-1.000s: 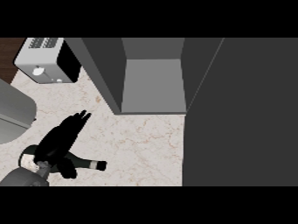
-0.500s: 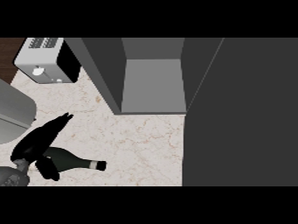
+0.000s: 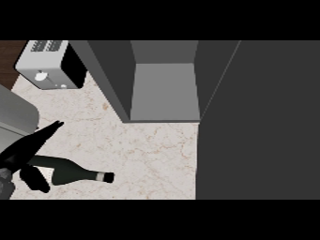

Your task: Pick up the wine, place it into the cabinet and close the cabinet

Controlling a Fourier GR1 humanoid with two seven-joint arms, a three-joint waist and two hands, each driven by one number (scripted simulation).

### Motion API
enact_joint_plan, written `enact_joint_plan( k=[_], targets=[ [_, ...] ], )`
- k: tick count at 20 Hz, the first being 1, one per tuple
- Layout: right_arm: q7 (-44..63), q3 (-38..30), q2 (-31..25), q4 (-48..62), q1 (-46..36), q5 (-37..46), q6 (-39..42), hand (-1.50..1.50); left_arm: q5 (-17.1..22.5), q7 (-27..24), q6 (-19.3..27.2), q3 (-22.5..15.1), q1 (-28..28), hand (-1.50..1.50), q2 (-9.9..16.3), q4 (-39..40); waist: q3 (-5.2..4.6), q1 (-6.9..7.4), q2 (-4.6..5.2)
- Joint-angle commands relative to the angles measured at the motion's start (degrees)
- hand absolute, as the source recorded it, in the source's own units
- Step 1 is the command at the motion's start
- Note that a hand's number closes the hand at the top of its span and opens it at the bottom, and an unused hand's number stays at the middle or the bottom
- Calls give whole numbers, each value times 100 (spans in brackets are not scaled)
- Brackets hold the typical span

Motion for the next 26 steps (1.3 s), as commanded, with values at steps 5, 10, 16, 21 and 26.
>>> enact_joint_plan(
  k=[5,10,16,21,26],
  targets=[
    [632,183,89,-1078,244,-419,-201,-150,-27,-877,280,381,-334,-150,-266,1202,-5,-51,6],
    [468,-156,-123,-828,189,-711,111,-150,-123,-1232,52,509,-765,-150,-302,1914,-2,-41,10],
    [440,333,158,-887,212,-160,-70,-150,48,-1163,-586,657,-973,150,-427,2599,-6,-65,9],
    [357,364,184,-672,227,82,-117,-150,-379,-1372,-247,388,-774,150,-592,2283,-1,-2,0],
    [102,67,124,-228,103,-192,-26,-150,360,-2408,451,865,-463,150,-1349,2070,-26,64,-17]
  ],
)
